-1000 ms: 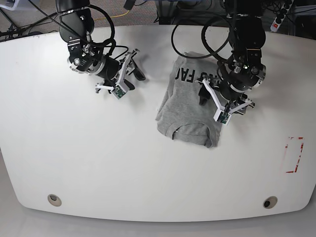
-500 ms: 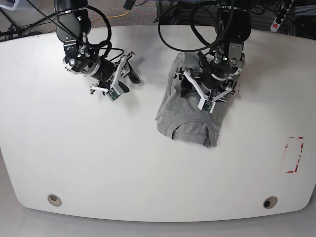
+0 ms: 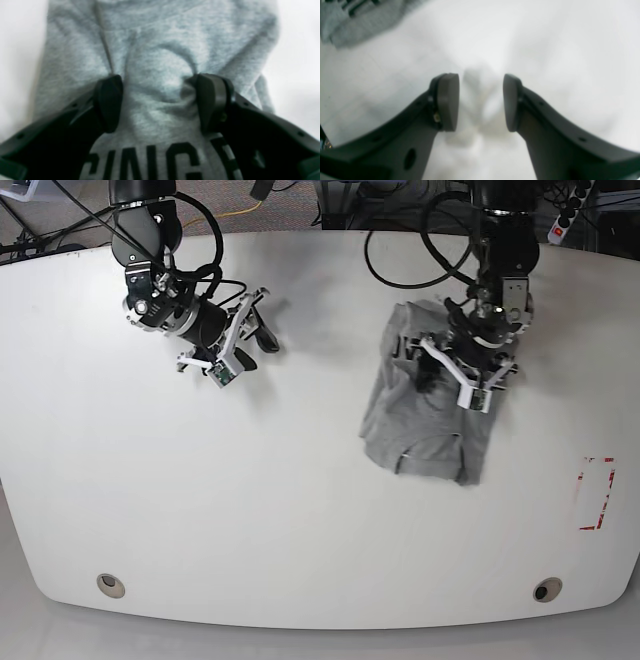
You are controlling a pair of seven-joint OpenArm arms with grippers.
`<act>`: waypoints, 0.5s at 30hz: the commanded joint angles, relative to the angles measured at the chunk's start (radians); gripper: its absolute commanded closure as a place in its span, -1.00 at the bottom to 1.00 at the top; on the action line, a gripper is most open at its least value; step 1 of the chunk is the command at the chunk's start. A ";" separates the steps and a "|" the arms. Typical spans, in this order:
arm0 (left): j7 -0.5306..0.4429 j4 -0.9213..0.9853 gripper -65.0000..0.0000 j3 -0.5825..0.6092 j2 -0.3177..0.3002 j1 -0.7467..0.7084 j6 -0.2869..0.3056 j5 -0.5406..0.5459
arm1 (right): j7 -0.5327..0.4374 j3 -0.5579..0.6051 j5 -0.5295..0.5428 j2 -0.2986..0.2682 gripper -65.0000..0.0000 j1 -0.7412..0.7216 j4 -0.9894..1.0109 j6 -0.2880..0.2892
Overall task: Fold the T-shirt properly
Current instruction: 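Drag the folded shirt with the left gripper to the table edge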
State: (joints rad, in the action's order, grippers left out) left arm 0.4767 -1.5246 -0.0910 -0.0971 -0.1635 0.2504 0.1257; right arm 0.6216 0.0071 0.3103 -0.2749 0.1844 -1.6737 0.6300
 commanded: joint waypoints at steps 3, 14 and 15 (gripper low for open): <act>0.058 0.025 -0.29 -0.123 -0.108 0.002 0.083 -0.060 | -0.022 -0.009 0.010 -0.008 0.18 -0.012 -0.019 0.004; 0.053 0.281 -0.28 -0.408 -0.379 0.048 0.275 -0.060 | -0.022 -0.009 0.008 -0.010 0.18 -0.013 -0.023 0.004; 0.052 0.307 -0.28 -0.428 -0.405 0.049 0.295 -0.060 | -0.022 -0.009 0.008 -0.010 0.18 -0.013 -0.023 0.004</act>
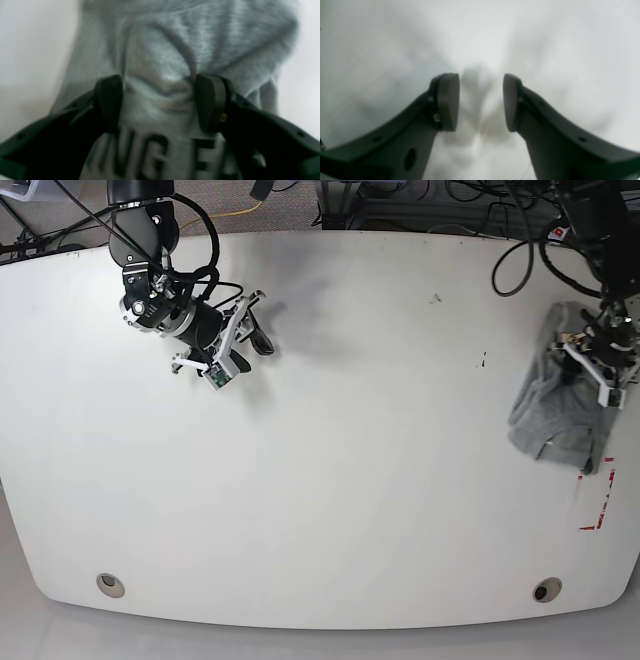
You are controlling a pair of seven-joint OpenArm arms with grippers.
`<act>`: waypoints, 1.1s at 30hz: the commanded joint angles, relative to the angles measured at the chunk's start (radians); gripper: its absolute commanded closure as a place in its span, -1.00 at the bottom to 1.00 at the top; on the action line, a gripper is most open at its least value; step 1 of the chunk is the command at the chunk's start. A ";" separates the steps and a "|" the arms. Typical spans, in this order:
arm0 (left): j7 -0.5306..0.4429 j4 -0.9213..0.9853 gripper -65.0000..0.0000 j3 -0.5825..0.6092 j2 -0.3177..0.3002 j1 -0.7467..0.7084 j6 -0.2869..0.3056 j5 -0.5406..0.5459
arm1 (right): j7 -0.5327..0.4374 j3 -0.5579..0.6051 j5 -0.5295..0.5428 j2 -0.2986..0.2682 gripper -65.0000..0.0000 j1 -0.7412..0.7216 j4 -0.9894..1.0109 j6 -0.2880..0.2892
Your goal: Fold the T-shirt properly
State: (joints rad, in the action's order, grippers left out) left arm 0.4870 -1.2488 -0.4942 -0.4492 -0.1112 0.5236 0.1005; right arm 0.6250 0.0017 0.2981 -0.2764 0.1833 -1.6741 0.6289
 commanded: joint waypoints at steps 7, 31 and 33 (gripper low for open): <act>0.042 0.139 -0.28 -0.100 -0.184 0.028 0.111 -0.035 | -0.027 -0.004 0.020 -0.007 0.18 -0.028 -0.022 0.006; 0.012 -0.431 -0.27 -0.117 0.180 0.023 0.039 -0.043 | -0.279 -0.047 -0.096 0.001 0.18 -0.094 0.013 -0.037; -0.101 -0.434 -0.27 -0.059 0.226 -0.005 -0.058 -0.043 | -0.371 -0.079 -0.179 0.033 0.18 -0.092 0.059 -0.045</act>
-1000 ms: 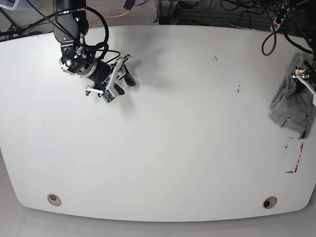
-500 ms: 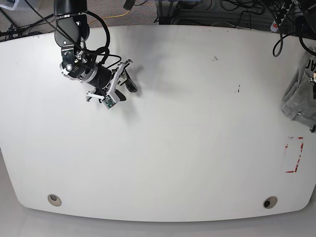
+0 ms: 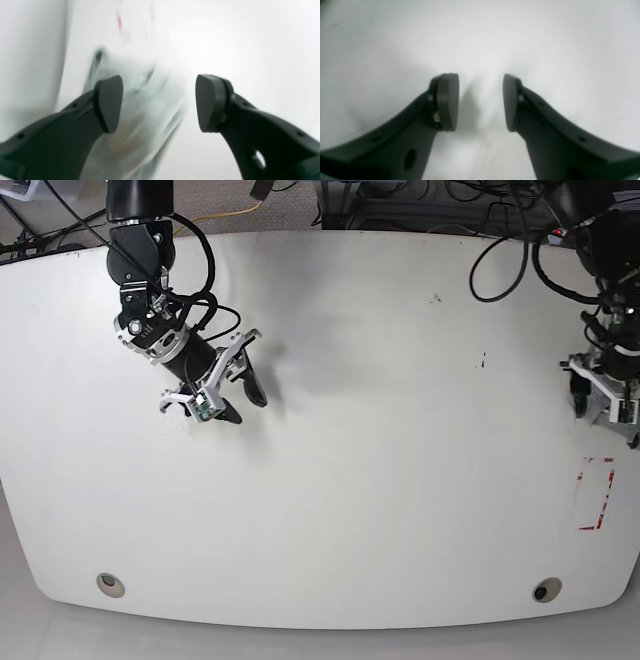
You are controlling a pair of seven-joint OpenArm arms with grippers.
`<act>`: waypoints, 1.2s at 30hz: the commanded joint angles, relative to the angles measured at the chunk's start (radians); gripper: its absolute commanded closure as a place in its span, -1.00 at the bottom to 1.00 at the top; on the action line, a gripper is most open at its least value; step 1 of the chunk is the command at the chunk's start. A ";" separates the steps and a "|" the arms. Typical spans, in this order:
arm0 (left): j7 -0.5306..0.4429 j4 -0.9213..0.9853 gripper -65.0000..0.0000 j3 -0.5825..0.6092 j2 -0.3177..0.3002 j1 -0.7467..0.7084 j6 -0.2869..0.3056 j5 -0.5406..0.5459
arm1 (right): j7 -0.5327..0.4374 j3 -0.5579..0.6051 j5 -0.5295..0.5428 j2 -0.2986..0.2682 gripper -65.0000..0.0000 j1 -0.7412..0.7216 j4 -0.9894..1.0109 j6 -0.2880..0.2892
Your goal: Fold the T-shirt properly
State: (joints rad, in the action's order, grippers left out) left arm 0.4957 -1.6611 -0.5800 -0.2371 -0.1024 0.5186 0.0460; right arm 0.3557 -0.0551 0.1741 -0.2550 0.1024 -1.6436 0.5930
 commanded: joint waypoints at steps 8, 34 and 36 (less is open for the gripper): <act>-0.435 -0.017 -0.28 0.248 0.097 -0.191 -0.369 0.010 | -0.399 -0.190 -0.163 0.059 0.18 0.038 0.150 -0.009; -0.558 -0.311 -0.28 0.294 0.319 -1.037 -0.433 0.018 | -0.435 -0.340 0.124 0.059 0.18 0.741 -0.117 -0.005; -0.558 -0.307 -0.28 0.294 0.319 -1.095 -0.433 0.019 | -0.436 -0.340 0.133 0.058 0.18 0.808 -0.119 -0.003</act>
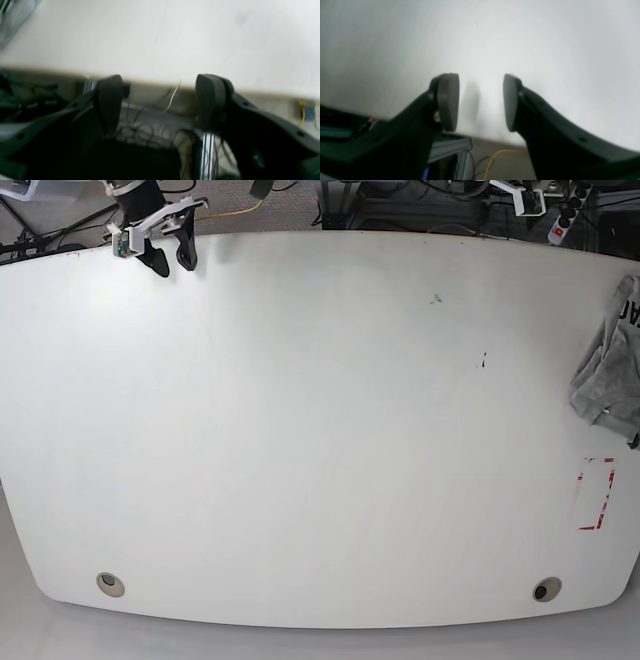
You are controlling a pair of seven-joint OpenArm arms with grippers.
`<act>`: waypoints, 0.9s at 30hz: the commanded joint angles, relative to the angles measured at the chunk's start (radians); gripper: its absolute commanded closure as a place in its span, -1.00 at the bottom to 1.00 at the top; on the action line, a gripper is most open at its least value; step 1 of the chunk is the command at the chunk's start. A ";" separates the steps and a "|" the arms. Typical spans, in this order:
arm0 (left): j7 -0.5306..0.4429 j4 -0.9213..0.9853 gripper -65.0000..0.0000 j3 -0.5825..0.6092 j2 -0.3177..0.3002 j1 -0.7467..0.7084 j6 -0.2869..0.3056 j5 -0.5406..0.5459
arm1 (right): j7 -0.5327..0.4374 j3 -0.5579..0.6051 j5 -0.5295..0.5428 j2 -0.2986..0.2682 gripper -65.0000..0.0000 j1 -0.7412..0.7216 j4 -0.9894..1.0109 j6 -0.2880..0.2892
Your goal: Fold the T-shirt properly
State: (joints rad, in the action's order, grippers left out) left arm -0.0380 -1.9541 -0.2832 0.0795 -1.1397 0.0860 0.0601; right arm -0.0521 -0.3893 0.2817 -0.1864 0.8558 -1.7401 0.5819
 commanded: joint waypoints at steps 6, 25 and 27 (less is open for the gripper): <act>-0.018 -0.006 -0.28 -0.003 -0.004 -0.136 -0.001 0.005 | -0.028 0.000 0.026 -0.005 0.18 0.179 -0.013 0.010; -0.021 0.646 -0.13 0.103 -0.111 0.160 -0.001 -0.001 | -0.028 0.168 -0.078 -0.003 0.18 0.062 0.397 0.005; -0.021 0.729 -0.11 0.104 -0.113 0.214 -0.001 -0.003 | -0.028 0.178 -0.132 0.008 0.18 0.027 0.450 0.002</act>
State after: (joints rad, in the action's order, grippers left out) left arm -0.0429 -1.2785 -0.1741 -0.0250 -0.9520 0.0929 0.0582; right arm -0.0677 -0.2176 0.1825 -0.1822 0.8932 -1.3308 0.5713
